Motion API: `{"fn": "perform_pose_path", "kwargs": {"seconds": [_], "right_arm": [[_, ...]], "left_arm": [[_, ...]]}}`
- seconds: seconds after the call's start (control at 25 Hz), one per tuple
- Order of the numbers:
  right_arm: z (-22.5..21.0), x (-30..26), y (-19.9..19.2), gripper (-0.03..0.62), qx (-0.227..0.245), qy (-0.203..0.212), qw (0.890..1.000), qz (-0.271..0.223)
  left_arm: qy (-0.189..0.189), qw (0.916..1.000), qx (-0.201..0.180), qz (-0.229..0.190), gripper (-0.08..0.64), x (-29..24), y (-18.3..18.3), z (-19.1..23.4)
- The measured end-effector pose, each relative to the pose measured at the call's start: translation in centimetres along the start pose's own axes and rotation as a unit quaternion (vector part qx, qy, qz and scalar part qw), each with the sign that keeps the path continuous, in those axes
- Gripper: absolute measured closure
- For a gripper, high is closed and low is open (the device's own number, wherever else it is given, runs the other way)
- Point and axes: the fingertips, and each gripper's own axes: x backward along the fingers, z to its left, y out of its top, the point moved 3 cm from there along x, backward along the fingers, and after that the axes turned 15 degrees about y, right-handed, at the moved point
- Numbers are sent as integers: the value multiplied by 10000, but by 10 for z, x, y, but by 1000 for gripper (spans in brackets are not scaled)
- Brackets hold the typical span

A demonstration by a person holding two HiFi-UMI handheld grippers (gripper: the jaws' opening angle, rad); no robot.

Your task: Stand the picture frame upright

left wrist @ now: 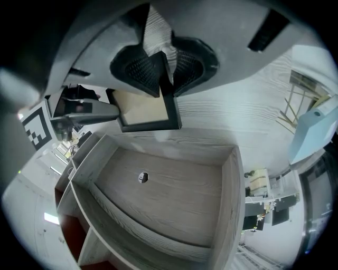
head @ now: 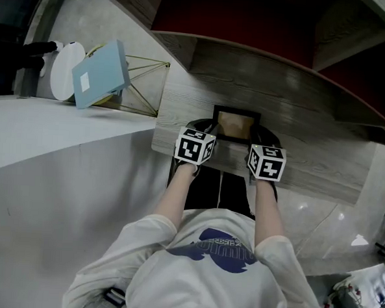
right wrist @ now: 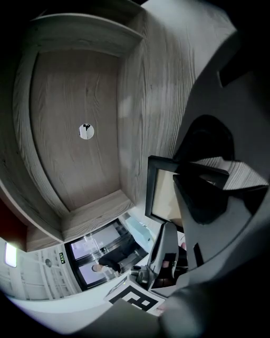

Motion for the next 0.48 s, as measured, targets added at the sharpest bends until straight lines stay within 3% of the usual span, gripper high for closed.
{"fn": "perform_pose_path", "kwargs": {"seconds": [0.48], "right_arm": [[19,19,48,520,517,63,9973,-524]], "left_arm": [[105,9982,-97,-575,472,33,42,8]]}}
